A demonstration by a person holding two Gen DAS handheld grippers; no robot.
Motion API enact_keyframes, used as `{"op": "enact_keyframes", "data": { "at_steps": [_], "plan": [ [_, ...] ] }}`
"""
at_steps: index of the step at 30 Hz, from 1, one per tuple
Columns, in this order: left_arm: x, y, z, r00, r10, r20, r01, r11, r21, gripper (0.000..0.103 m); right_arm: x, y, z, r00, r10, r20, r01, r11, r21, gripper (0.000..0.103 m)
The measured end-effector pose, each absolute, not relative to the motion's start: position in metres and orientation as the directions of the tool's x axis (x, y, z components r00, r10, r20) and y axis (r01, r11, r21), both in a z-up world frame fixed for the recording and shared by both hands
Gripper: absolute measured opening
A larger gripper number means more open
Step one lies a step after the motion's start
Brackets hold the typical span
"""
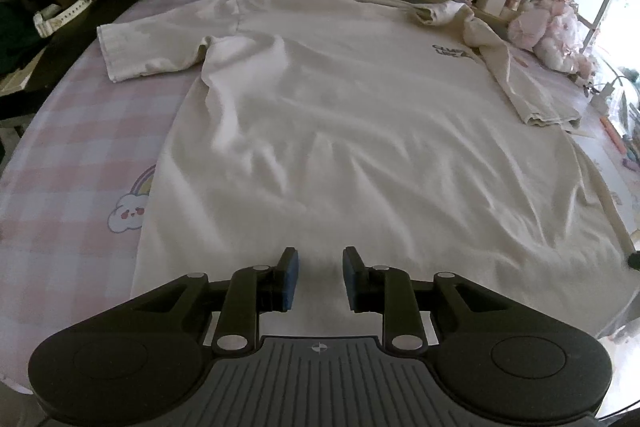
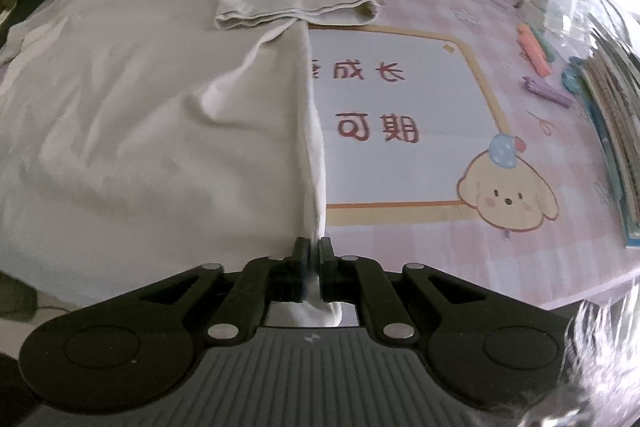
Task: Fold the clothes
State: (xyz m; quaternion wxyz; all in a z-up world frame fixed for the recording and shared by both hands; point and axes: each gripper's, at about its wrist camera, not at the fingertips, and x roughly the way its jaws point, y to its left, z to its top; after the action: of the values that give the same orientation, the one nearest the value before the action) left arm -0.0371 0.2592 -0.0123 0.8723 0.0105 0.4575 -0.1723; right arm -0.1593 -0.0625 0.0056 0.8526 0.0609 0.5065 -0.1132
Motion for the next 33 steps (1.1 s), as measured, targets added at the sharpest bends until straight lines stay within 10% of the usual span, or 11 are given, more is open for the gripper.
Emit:
{"op": "enact_keyframes", "data": {
  "at_steps": [5, 16, 33],
  "plan": [
    [-0.042, 0.252, -0.003, 0.564, -0.301, -0.769, 0.298, 0.943, -0.151, 0.031, -0.146, -0.065, 0.022, 0.523, -0.154, -0.838, 0.273, 0.962, -0.007, 0.021],
    [-0.058, 0.199, 0.011, 0.658, -0.267, -0.704, 0.253, 0.959, -0.127, 0.083, -0.054, -0.065, 0.034, 0.648, -0.077, -0.758, 0.062, 0.997, -0.048, 0.053],
    [-0.058, 0.125, -0.006, 0.619, -0.117, -0.776, 0.098, 0.993, -0.072, 0.088, 0.038, -0.091, 0.009, 0.647, 0.169, -0.744, -0.205, 0.978, 0.043, 0.061]
  ]
}}
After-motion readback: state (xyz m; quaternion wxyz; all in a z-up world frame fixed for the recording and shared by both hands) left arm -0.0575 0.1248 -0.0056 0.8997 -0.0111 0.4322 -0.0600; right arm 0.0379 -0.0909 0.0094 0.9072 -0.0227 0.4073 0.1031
